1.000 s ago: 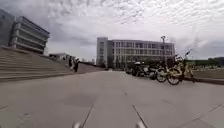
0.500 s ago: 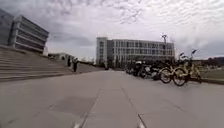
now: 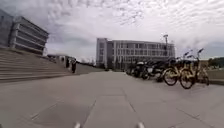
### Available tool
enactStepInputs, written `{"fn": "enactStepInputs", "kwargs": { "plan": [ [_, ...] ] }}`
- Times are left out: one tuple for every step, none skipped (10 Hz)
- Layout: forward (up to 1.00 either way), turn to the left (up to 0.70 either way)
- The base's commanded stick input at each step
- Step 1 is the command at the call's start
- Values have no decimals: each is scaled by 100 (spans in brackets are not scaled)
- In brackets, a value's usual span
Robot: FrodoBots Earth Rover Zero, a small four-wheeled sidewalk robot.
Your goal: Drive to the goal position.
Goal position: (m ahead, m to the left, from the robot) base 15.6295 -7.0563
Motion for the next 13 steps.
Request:
{"fn": "enactStepInputs", "kwargs": {
  "plan": [
    [70, 14],
    [70, 14],
    [70, 14],
    [70, 14],
    [70, 14],
    [70, 13],
    [70, 4],
    [70, 0],
    [70, 0],
    [70, 0],
    [70, 0],
    [70, 0],
    [70, 0]
  ]
}}
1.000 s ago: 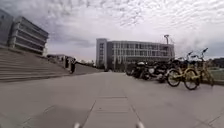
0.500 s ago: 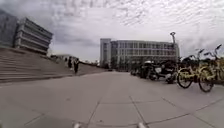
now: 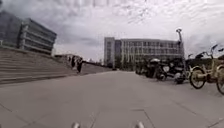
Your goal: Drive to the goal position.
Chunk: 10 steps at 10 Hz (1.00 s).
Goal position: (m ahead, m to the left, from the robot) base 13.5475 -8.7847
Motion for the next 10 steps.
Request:
{"fn": "enactStepInputs", "kwargs": {
  "plan": [
    [70, 0],
    [70, 0],
    [70, 0],
    [70, 0],
    [70, 0],
    [70, 0],
    [70, 0],
    [70, 0],
    [70, 0],
    [70, 0]
  ]
}}
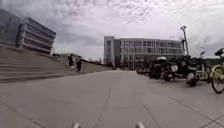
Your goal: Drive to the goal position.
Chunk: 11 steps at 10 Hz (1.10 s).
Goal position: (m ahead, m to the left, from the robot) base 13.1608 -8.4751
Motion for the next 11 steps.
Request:
{"fn": "enactStepInputs", "kwargs": {
  "plan": [
    [70, 0],
    [70, 0],
    [70, 0],
    [70, 0],
    [70, 0],
    [70, 0],
    [70, 0],
    [70, 0],
    [70, 0],
    [70, 0],
    [70, 0]
  ]
}}
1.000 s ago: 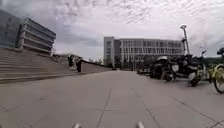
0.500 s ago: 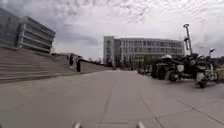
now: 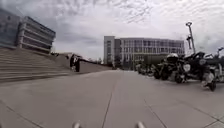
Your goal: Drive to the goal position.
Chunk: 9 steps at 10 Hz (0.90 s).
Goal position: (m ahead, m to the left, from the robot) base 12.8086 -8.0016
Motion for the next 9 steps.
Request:
{"fn": "enactStepInputs", "kwargs": {
  "plan": [
    [70, 0],
    [70, 0],
    [70, 0],
    [70, 0],
    [70, 0],
    [70, 0],
    [70, 0],
    [70, 0],
    [70, 0]
  ]
}}
